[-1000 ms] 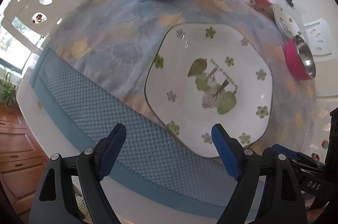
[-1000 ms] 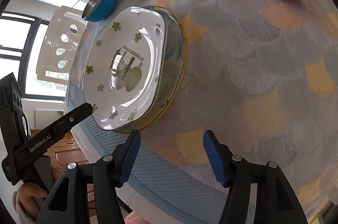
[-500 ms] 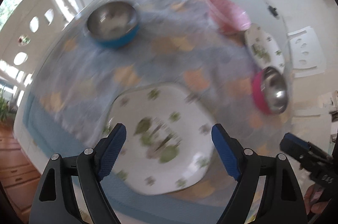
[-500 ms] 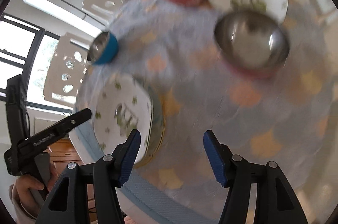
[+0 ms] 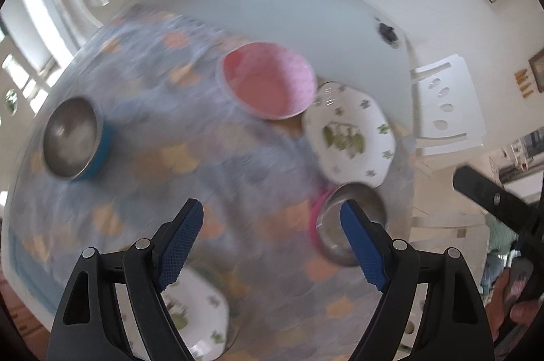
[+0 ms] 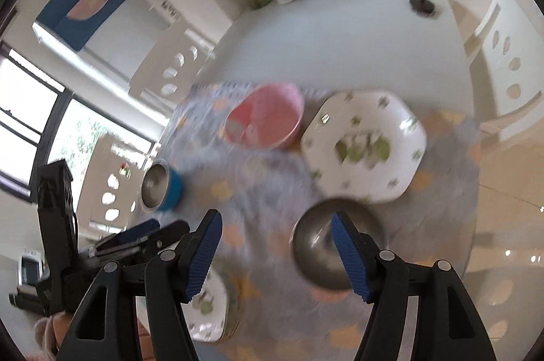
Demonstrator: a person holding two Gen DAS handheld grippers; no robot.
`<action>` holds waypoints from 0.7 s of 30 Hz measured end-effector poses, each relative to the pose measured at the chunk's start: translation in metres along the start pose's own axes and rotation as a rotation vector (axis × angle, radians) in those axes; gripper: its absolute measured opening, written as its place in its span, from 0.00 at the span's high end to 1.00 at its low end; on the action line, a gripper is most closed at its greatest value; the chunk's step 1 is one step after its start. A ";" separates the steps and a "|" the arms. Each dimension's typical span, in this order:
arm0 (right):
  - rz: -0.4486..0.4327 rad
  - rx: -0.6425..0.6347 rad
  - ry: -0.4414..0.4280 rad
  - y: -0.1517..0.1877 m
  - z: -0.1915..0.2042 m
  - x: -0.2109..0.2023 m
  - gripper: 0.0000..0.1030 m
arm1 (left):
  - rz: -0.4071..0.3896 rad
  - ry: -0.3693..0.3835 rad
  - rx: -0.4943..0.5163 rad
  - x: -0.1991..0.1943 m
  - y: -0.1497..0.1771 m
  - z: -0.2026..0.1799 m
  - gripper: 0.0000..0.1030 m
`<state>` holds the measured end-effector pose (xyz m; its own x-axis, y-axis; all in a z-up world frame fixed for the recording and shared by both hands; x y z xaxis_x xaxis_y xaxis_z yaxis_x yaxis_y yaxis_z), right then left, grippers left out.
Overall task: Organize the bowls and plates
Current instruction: 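Move the left tool to the second white hexagonal plate rim and close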
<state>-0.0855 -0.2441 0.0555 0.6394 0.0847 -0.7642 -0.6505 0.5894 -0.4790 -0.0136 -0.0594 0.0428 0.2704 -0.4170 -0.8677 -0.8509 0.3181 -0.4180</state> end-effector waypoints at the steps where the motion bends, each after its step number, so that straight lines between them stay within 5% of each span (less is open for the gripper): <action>1: -0.017 0.014 0.001 -0.008 -0.007 -0.002 0.32 | 0.001 0.010 0.012 0.003 -0.007 -0.007 0.20; 4: -0.066 0.052 0.006 -0.030 -0.028 -0.006 0.18 | -0.007 -0.004 0.048 0.016 -0.024 -0.024 0.20; 11: -0.090 0.144 0.079 -0.057 -0.082 0.020 0.17 | 0.030 -0.013 0.088 0.066 -0.037 -0.046 0.20; 21: -0.100 0.220 0.102 -0.045 -0.152 0.097 0.17 | 0.132 -0.026 0.141 0.152 -0.023 -0.060 0.20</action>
<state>-0.0567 -0.3845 -0.0626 0.6444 -0.0579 -0.7625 -0.4737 0.7526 -0.4574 0.0200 -0.1813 -0.0629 0.1735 -0.3417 -0.9237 -0.8088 0.4857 -0.3316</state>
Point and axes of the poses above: each gripper's, at about its wrist camera, not at the fingertips, and x roughly the way its jaws point, z to its left, y to its underside, the point moved 1 cm from there along x, roughly the way its jaws point, and after that the axes turned 8 degrees about -z, right-handed, at the moved point
